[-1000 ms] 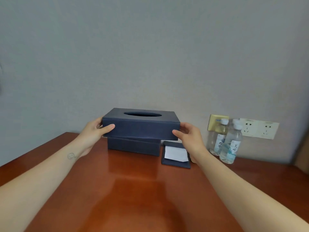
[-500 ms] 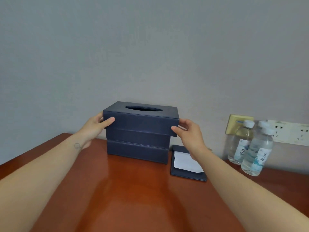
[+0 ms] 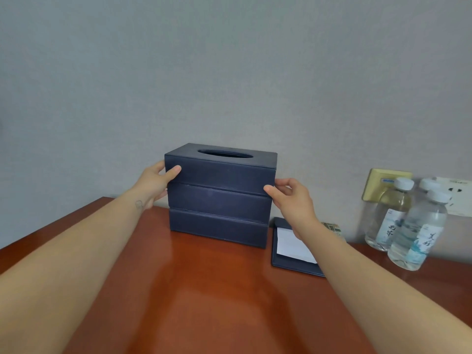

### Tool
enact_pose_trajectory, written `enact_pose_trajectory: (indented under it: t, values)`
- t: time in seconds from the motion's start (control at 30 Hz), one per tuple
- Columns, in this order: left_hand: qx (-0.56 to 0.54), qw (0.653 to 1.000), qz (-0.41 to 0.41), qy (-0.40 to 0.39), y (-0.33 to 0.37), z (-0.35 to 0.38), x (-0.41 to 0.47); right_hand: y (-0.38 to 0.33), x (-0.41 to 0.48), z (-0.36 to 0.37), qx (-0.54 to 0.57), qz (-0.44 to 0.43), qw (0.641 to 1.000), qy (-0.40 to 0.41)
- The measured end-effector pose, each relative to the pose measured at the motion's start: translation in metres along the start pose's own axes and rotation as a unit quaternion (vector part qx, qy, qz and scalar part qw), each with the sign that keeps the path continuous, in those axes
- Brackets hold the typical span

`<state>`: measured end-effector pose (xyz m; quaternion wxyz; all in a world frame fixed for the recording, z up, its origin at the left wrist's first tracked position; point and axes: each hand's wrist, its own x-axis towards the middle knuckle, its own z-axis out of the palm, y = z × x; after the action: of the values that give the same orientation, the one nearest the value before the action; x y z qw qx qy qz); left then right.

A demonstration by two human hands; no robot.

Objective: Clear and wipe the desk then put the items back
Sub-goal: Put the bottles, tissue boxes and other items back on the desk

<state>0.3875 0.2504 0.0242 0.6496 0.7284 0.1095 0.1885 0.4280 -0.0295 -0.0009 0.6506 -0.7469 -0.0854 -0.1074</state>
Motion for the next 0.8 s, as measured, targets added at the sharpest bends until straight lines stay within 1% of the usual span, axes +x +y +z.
enact_pose_trajectory:
  t: [0.13,0.23,0.3,0.4,0.53,0.67,0.8]
  values:
    - [-0.004,1.000,0.008,0.014,0.003,0.007,-0.004,0.001,-0.007,-0.001,-0.030,-0.005,1.000,0.003]
    - [0.057,0.998,0.012,0.023,0.001,0.009,-0.008,-0.001,-0.011,-0.005,-0.054,0.003,0.999,0.006]
    - [0.090,0.996,0.006,0.017,0.000,0.011,-0.014,0.001,-0.015,-0.010,-0.053,0.022,0.998,0.005]
    - [0.093,0.995,-0.008,0.017,0.000,0.015,-0.024,0.004,-0.024,-0.022,-0.047,0.049,0.998,0.010]
    - [0.104,0.993,-0.035,0.036,0.005,0.020,-0.049,0.000,-0.042,-0.040,-0.048,0.059,0.997,0.006]
    - [0.120,0.990,-0.072,-0.017,0.005,0.041,-0.088,-0.007,-0.070,-0.066,-0.059,0.064,0.996,-0.005]
    - [0.162,0.982,-0.056,-0.084,0.014,0.068,-0.124,-0.014,-0.102,-0.106,-0.068,0.068,0.995,0.006]
